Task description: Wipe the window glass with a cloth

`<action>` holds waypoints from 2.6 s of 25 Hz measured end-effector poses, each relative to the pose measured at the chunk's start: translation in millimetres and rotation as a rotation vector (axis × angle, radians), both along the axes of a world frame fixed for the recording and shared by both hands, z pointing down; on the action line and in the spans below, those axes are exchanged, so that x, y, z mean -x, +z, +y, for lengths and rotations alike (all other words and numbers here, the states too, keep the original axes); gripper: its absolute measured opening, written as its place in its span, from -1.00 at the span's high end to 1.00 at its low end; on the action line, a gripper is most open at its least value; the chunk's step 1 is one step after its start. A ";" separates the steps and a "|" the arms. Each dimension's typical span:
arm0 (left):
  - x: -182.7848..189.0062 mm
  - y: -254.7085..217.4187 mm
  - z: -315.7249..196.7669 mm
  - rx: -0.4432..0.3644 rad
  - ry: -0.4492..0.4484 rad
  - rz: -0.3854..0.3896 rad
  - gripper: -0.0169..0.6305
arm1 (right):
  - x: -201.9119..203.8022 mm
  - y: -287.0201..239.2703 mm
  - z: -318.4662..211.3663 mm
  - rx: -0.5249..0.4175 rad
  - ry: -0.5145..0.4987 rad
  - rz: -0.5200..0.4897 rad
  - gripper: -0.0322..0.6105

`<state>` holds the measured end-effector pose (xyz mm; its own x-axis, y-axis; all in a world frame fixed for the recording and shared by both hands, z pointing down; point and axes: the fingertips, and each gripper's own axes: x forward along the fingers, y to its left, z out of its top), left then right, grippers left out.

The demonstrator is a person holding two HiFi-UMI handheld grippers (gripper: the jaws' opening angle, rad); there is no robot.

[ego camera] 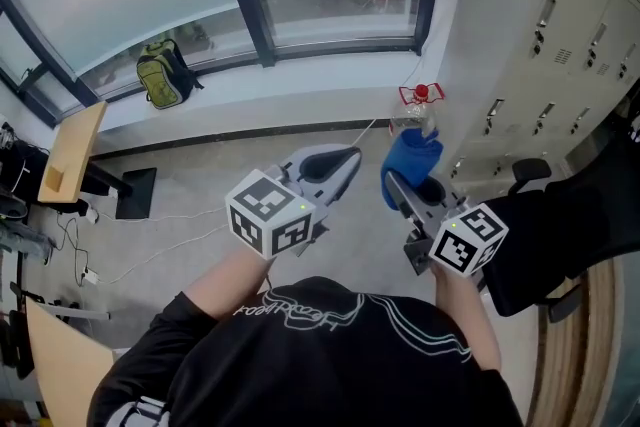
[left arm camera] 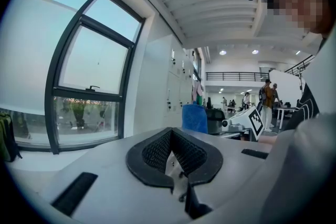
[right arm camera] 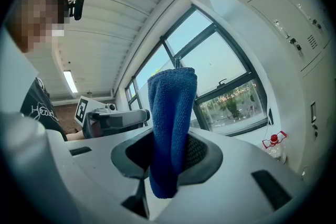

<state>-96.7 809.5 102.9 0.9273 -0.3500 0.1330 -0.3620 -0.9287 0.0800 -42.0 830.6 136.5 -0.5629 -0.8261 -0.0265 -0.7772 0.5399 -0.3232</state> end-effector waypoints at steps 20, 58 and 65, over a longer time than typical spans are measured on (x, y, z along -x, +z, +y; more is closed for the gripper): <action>15.9 74.9 -209.7 0.122 -0.080 0.007 0.94 | 17.6 72.8 -200.2 0.121 -0.102 -0.004 0.61; 83.9 162.2 -970.8 0.183 -0.717 0.091 0.94 | 69.9 145.6 -999.9 0.112 -0.333 0.093 0.61; 127.5 185.4 -1002.6 0.207 -0.770 0.132 0.94 | 130.5 167.9 -1072.0 0.046 -0.374 0.185 0.61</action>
<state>-224.1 -193.0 288.3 0.4484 -0.8773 0.1715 -0.8699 -0.3841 0.3095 -172.5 -241.4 304.4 -0.8160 -0.5621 0.1353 -0.5777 0.7842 -0.2265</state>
